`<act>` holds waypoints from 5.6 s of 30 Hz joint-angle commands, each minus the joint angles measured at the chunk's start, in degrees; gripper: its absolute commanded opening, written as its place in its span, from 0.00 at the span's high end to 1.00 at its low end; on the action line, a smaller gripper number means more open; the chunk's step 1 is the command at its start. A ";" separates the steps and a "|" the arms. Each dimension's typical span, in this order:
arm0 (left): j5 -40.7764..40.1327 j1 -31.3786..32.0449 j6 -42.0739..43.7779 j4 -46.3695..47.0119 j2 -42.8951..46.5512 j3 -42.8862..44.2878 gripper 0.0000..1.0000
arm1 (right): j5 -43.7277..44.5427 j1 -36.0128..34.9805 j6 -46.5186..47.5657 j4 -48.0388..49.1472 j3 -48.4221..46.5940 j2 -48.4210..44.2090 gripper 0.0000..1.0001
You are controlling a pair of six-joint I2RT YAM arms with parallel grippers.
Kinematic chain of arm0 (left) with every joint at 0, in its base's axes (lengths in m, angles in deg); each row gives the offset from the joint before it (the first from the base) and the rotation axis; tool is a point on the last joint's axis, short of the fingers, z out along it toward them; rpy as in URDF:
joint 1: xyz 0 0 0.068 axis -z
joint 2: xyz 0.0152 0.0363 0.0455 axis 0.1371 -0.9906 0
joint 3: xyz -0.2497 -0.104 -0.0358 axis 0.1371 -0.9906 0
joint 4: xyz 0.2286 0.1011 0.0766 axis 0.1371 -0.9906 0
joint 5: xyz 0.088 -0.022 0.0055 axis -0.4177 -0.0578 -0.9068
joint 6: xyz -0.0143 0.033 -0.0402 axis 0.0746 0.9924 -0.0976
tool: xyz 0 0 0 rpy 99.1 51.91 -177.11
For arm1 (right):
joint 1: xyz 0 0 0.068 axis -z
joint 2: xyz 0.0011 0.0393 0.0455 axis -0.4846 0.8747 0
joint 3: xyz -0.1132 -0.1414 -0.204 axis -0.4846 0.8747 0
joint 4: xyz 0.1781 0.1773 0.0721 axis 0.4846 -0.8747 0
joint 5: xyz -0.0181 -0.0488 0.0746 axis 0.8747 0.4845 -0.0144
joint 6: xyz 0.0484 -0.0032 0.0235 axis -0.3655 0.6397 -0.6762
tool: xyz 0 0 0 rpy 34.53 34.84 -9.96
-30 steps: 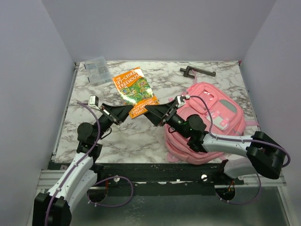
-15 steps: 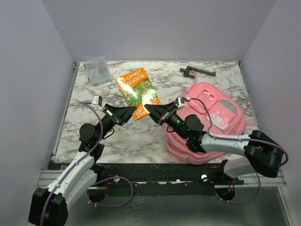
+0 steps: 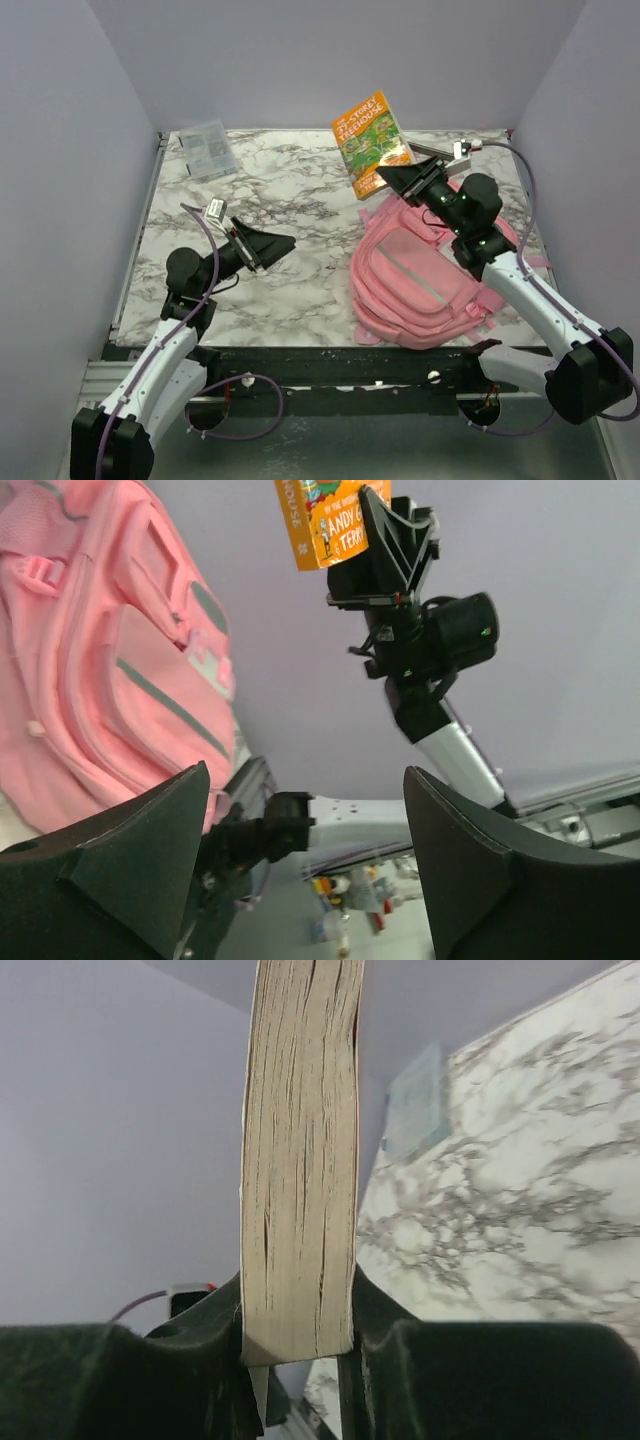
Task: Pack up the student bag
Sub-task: Pick up the book from the center of the board, then place the book in the student bag.
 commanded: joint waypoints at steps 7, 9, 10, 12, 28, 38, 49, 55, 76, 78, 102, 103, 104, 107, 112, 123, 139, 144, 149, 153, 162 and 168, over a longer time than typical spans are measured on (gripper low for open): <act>2.15 -3.15 54.12 -64.48 -6.06 35.60 0.15 | -52.75 9.09 25.50 -31.82 -7.60 -0.87 1.00; -0.94 -3.28 58.79 -68.67 -6.39 39.35 0.12 | -54.10 9.11 31.23 -38.60 -7.43 -2.02 0.99; -0.72 -3.29 59.98 -68.96 -6.32 39.94 0.11 | -54.60 8.99 32.71 -40.30 -6.69 -2.79 0.99; 0.71 -3.27 61.30 -68.90 -6.29 40.18 0.10 | -56.15 9.01 30.08 -36.13 -3.10 -5.55 0.99; 36.86 -3.21 39.38 -38.47 -6.20 28.25 0.09 | -66.64 3.96 7.75 -0.15 7.84 -12.94 1.00; 38.11 2.59 31.94 -31.55 -6.05 27.35 0.53 | -66.90 2.21 9.33 -0.03 6.70 -9.64 0.99; 30.79 3.39 34.77 -32.11 -4.02 24.16 1.00 | -53.74 1.88 23.09 -20.60 3.11 -3.52 0.71; -3.00 3.30 51.26 -60.06 0.21 27.42 1.00 | -37.69 1.87 31.62 -35.95 2.24 0.55 0.38; -38.42 3.13 51.49 -68.66 11.81 26.91 1.00 | 22.95 -26.78 36.71 -71.59 -14.15 11.07 0.49; -38.23 3.13 51.31 -68.38 10.85 27.27 1.00 | 23.17 -27.27 37.32 -73.28 -14.08 11.97 0.48; -29.24 3.13 46.48 -66.17 6.93 27.01 1.00 | 27.78 -31.39 33.81 -74.28 -13.29 19.94 0.83; -28.73 3.13 46.47 -66.18 7.00 27.03 1.00 | 28.15 -31.40 33.69 -74.79 -13.83 20.03 0.94; -28.57 3.13 46.62 -66.18 7.17 27.00 1.00 | 28.61 -31.36 33.72 -75.04 -14.27 19.80 0.99; -29.53 3.15 47.73 -66.01 6.85 27.38 1.00 | 29.80 -31.35 34.72 -73.52 -14.57 17.62 0.99; -27.28 3.13 48.01 -65.97 6.15 28.39 1.00 | 33.38 -31.29 33.89 -71.18 -19.67 13.89 0.99; -13.50 2.72 37.20 -61.42 6.75 28.77 1.00 | 36.67 -28.63 34.45 -61.35 -29.72 3.90 0.99; -4.35 11.14 5.95 -24.38 -8.86 12.85 1.00 | 32.76 -27.06 31.72 -52.05 -31.50 3.87 1.00; -7.78 16.85 0.90 -14.51 -16.49 12.46 1.00 | 31.90 -26.91 31.15 -51.77 -30.85 3.93 1.00; -15.31 22.40 -1.46 -11.45 -23.75 14.82 1.00 | 30.87 -26.79 31.04 -51.13 -29.68 3.23 1.00; -23.45 27.08 -8.14 -7.26 -31.05 15.96 1.00 | 30.47 -26.71 30.60 -51.09 -29.01 3.64 0.99; -43.27 37.27 -14.11 9.40 -49.90 21.20 1.00 | 26.99 -26.63 29.81 -52.98 -28.76 3.48 1.00; -46.21 41.07 -13.34 12.02 -59.87 26.98 0.86 | 27.29 -26.60 29.28 -53.17 -27.25 2.72 1.00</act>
